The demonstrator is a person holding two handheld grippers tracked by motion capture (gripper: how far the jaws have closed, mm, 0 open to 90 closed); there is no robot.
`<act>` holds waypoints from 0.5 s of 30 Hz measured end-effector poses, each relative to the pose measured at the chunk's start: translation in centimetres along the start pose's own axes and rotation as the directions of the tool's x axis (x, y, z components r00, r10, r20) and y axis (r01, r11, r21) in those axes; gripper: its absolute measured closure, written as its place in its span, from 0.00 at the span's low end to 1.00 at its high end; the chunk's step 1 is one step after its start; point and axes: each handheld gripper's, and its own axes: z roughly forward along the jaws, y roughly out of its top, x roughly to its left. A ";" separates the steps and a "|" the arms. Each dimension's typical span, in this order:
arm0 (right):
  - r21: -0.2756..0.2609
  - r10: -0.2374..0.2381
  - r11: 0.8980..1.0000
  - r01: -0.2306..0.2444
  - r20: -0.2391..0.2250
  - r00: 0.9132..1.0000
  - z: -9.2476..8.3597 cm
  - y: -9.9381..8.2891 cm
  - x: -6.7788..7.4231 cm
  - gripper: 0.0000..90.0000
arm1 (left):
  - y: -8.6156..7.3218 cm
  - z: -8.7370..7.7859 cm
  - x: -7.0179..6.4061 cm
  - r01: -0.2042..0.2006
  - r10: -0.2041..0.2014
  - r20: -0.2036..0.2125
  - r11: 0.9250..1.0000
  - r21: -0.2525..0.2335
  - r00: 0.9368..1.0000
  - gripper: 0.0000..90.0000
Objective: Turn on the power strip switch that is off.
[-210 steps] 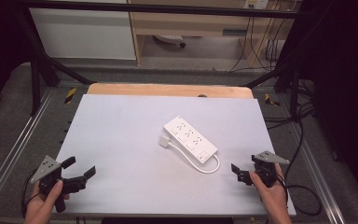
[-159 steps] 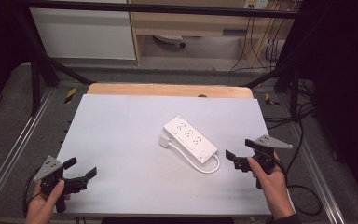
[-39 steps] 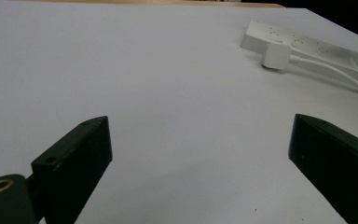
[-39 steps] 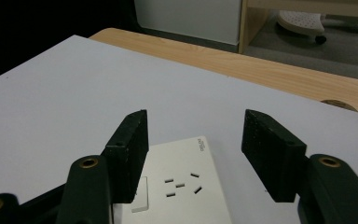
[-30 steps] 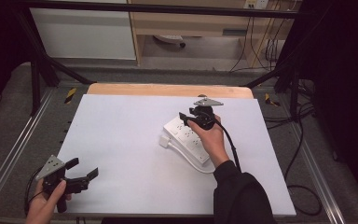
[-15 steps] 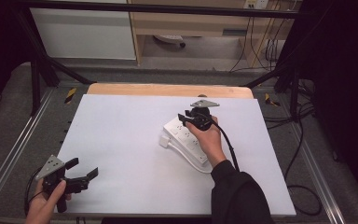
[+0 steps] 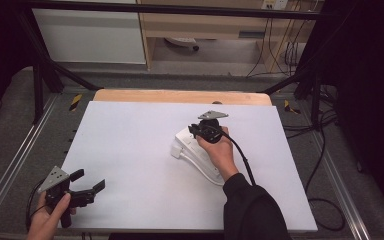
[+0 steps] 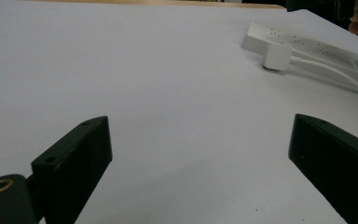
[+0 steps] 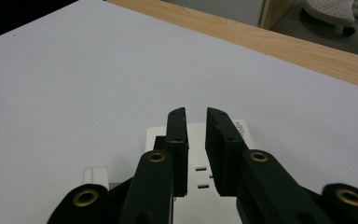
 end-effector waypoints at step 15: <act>0.033 -0.026 0.999 0.027 -0.013 1.000 0.5 -0.7 0.8 0.96 | 0.0 0.0 0.0 0.001 -0.001 0.001 1.000 -0.004 1.000 0.07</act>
